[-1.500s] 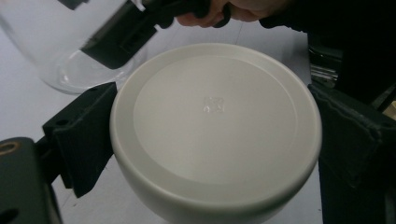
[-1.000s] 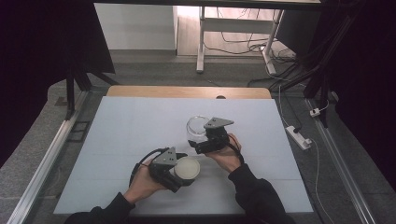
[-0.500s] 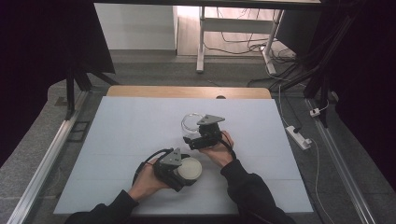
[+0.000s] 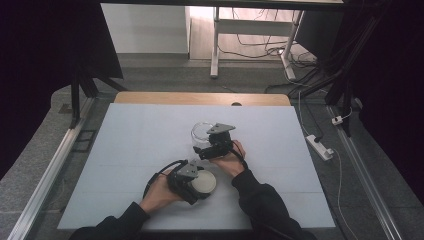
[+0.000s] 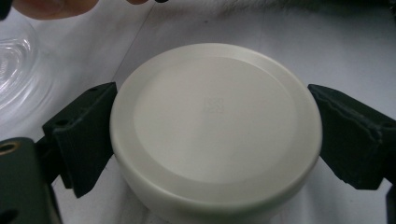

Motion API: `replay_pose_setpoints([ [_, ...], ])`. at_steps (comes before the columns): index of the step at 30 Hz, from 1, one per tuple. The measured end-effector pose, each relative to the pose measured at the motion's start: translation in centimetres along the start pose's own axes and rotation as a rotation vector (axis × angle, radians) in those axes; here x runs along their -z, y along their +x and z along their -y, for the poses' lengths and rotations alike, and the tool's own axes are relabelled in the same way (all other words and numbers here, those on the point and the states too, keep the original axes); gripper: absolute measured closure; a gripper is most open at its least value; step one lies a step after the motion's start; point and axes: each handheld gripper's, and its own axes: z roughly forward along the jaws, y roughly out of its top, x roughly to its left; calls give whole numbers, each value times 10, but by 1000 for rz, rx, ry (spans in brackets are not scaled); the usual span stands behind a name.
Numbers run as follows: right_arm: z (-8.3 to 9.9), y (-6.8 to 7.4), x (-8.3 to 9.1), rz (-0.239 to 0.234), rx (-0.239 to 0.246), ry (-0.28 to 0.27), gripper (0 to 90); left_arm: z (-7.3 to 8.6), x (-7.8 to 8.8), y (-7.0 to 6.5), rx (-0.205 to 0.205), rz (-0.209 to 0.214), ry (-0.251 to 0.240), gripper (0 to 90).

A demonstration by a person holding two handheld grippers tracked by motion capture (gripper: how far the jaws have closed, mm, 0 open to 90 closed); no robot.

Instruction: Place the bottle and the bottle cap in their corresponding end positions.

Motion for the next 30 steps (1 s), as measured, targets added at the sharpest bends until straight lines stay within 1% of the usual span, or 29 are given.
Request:
replay_pose_setpoints([
  [5, 3, 2, -4, -4, 10, 8, 69, 1, -4, 2, 3, -6, 24, 80],
  [10, 4, 2, -5, -5, 16, 6, 67, 2, -6, 3, 17, -8, 48, 79],
  [11, 4, 2, -5, -6, 15, 6, 67, 1, -7, 3, 18, -11, 56, 79],
  [13, 5, 3, -4, -3, 16, 10, 66, 1, -8, 3, 15, -20, 89, 78],
  [14, 4, 3, -4, -2, 13, 13, 65, 1, -10, 2, 18, -36, 96, 78],
  [15, 4, 3, -4, -1, 10, 14, 64, 0, -10, 2, 19, -38, 101, 76],
  [17, 4, 4, -4, 4, 6, 12, 63, 1, -9, 2, 20, -42, 101, 77],
  [21, 4, 4, -4, 3, -10, 14, 56, 1, -8, 4, 31, -30, 90, 74],
  [24, 3, 3, -4, -7, -18, 12, 39, 2, -6, 6, 71, -14, 59, 40],
  [28, 1, 2, -2, -23, -24, 5, 18, 1, -2, 8, 100, -9, 26, 0],
  [30, 1, 2, 0, -29, -24, 4, 9, 1, 0, 8, 107, -7, 13, 0],
])
